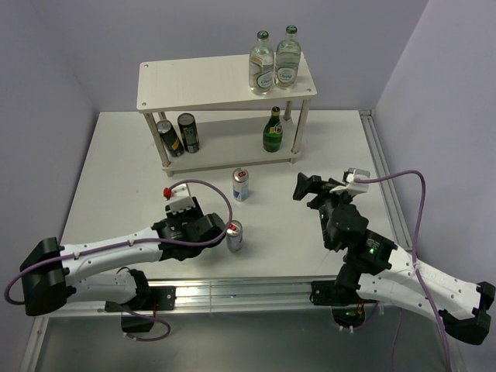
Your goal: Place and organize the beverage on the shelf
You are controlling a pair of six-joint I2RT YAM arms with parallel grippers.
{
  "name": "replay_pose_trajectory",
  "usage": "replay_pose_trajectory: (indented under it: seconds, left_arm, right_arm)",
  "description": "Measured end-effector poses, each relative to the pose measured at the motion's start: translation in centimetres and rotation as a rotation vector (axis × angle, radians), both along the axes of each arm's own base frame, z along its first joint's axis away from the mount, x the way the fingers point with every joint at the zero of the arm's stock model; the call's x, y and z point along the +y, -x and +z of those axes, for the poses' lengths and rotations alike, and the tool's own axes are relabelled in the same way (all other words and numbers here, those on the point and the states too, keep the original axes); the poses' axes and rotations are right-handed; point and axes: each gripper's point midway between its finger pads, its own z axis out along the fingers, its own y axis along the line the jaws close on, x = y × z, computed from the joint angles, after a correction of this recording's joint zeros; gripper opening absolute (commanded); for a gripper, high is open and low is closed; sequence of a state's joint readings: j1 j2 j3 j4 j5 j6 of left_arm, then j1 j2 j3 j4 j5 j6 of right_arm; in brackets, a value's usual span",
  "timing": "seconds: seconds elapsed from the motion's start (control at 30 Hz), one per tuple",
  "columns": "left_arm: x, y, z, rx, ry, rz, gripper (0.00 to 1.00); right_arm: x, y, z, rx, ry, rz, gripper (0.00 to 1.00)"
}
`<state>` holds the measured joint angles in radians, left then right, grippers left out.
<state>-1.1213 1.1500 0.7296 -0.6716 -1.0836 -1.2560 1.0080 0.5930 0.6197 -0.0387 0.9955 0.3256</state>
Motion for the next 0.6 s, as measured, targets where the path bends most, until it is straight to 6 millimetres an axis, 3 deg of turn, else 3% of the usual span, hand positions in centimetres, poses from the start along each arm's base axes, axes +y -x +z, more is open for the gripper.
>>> replay_pose_trajectory:
  seconds: [0.17, 0.47, 0.6]
  left_arm:
    - [-0.2, -0.1, 0.0, -0.006, -0.019, 0.011, 0.01]
    - [-0.8, -0.3, 0.5, 0.023, -0.076, 0.01, 0.0]
    - [-2.0, -1.1, 1.9, 0.015, -0.106, -0.027, 0.0]
  right_arm:
    - [-0.1, 0.0, -0.3, 0.004, 0.007, -0.004, 1.0]
    - [-0.1, 0.0, -0.3, 0.003, 0.006, -0.007, 1.0]
    - [-0.2, 0.0, -0.5, 0.004, 0.007, -0.007, 1.0]
